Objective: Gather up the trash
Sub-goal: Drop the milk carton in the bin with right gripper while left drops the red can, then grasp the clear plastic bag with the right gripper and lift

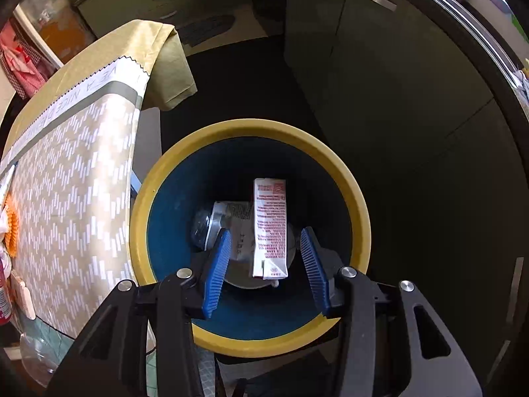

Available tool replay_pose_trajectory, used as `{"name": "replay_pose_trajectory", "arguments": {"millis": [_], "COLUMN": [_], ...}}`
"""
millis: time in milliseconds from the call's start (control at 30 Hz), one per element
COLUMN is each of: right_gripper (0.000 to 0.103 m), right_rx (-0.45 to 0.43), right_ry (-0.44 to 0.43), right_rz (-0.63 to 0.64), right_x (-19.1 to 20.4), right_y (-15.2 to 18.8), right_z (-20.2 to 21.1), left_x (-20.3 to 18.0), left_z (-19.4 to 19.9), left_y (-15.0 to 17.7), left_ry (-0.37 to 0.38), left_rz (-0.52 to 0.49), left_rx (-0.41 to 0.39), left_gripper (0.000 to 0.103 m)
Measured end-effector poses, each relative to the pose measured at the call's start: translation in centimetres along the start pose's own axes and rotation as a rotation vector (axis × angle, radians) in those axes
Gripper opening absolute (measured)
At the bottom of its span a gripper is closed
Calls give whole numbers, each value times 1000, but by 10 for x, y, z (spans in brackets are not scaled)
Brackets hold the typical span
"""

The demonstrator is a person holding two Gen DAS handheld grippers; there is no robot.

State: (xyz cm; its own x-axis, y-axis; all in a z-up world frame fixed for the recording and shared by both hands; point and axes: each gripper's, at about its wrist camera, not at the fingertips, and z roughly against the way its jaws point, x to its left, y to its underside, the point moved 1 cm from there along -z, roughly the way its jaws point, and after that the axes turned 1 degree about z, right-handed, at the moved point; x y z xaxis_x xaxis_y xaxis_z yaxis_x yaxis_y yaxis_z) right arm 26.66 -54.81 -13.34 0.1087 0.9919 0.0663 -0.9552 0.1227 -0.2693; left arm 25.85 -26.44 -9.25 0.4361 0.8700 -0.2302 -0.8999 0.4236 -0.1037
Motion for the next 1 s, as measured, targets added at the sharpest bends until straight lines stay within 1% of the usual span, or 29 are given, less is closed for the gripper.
{"name": "replay_pose_trajectory", "arguments": {"millis": [100,200,400,533,600,633,667,733,833,933,1000], "right_gripper": [45,45,45,45,45,45,45,45,45,45,45], "right_rx": [-51,-79,-103,-108,-110,-111,-111,-109,-112,-138,-158], "right_ry": [-9,-26,-24,-20,-19,-21,-22,-24,-26,-23,-26], "right_rz": [4,6,-21,-60,-75,-82,-87,-90,-78,-50,-24], "right_x": [-10,-13,-41,-64,-73,-76,-78,-80,-79,-73,-62], "right_y": [17,38,88,110,120,124,128,131,134,141,144], "right_z": [23,41,62,69,71,72,73,72,74,84,89], "left_x": [-23,-50,-105,-132,-142,-146,-149,-155,-162,-158,-151], "left_z": [-5,-11,-40,-74,-85,-91,-97,-104,-102,-79,-57], "left_y": [-7,-18,-61,-93,-104,-110,-116,-126,-133,-130,-123], "left_ry": [13,30,51,28,20,27,38,37,38,63,61], "left_rz": [-36,-79,-150,-168,-171,-167,-160,-156,-169,-181,-198], "left_rx": [2,4,4,12,13,13,13,7,-15,-46,-79], "left_gripper": [47,47,47,47,47,48,55,65,65,65,65]}}
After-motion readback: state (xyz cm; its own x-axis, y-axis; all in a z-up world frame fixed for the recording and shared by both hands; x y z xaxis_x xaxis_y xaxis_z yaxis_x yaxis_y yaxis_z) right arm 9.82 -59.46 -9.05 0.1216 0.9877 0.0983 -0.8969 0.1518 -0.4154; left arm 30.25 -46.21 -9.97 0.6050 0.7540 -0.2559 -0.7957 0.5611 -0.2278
